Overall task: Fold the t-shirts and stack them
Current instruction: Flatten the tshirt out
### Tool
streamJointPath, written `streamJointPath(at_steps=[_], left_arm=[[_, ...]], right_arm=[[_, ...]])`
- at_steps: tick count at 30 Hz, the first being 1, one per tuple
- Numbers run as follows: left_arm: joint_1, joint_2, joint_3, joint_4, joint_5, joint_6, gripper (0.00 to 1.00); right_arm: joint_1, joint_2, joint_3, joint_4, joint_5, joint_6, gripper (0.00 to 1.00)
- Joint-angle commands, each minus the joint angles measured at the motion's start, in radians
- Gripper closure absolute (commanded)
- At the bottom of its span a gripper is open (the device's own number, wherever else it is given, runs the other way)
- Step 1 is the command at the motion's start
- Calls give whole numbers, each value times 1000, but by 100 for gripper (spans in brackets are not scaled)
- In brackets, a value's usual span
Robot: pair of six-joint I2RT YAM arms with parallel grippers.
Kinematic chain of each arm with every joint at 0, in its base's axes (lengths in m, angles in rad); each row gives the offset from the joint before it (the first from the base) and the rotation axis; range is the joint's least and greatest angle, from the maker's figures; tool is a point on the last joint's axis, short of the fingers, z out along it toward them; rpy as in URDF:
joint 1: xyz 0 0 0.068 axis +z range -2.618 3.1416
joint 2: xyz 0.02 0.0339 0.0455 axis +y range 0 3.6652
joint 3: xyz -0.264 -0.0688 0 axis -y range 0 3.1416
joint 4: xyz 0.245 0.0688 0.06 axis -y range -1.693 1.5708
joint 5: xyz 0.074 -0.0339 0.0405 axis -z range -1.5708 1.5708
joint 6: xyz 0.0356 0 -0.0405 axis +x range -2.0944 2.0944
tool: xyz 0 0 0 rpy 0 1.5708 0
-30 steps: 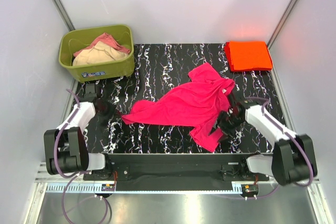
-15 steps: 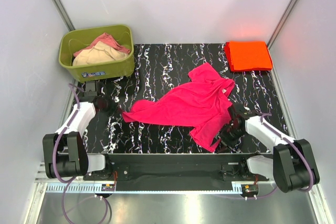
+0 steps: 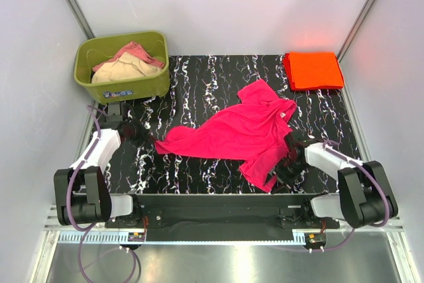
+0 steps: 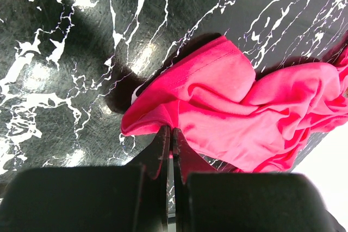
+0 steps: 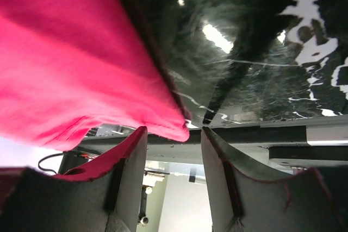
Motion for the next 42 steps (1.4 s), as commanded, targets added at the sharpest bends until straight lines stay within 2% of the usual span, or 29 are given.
streamJointPath(at_steps=[1, 5, 9, 11, 13, 14, 18, 19, 23, 29, 36, 39, 41, 42], left_arm=[[-2, 5, 34, 44, 37, 0, 100], [-4, 22, 45, 44, 41, 0, 100], [-4, 36, 48, 52, 49, 2, 100], [-2, 39, 47, 50, 47, 5, 100], [-2, 37, 42, 50, 47, 7, 100], [-2, 34, 44, 50, 46, 8, 100], [-2, 13, 41, 50, 37, 8, 100], [-4, -1, 42, 52, 32, 10, 100], [-2, -48, 86, 43, -5, 27, 100], [-10, -122, 203, 32, -77, 31, 100], [-20, -182, 387, 79, -106, -15, 100], [-27, -194, 456, 140, -80, -91, 100], [-45, -194, 520, 167, -69, -111, 100], [-51, -193, 545, 194, -65, -113, 100]], right_arm=[[12, 29, 41, -11, 22, 52, 48], [38, 69, 70, -25, 79, 98, 48], [73, 100, 58, 40, 79, 193, 52], [80, 103, 20, 81, 58, 227, 67], [80, 80, 11, 84, 74, 242, 76], [78, 43, 17, 81, 87, 238, 83], [78, -6, 118, -12, 182, 152, 97], [77, -12, 182, -56, 229, 123, 100], [26, -21, 374, -164, 337, -52, 100], [-93, -49, 694, -244, 375, -254, 100], [-173, 66, 1222, -368, 456, -376, 100], [-196, 112, 1540, -435, 489, -390, 100], [-201, 143, 1667, -462, 510, -410, 100], [-199, 152, 1784, -474, 518, -414, 100]])
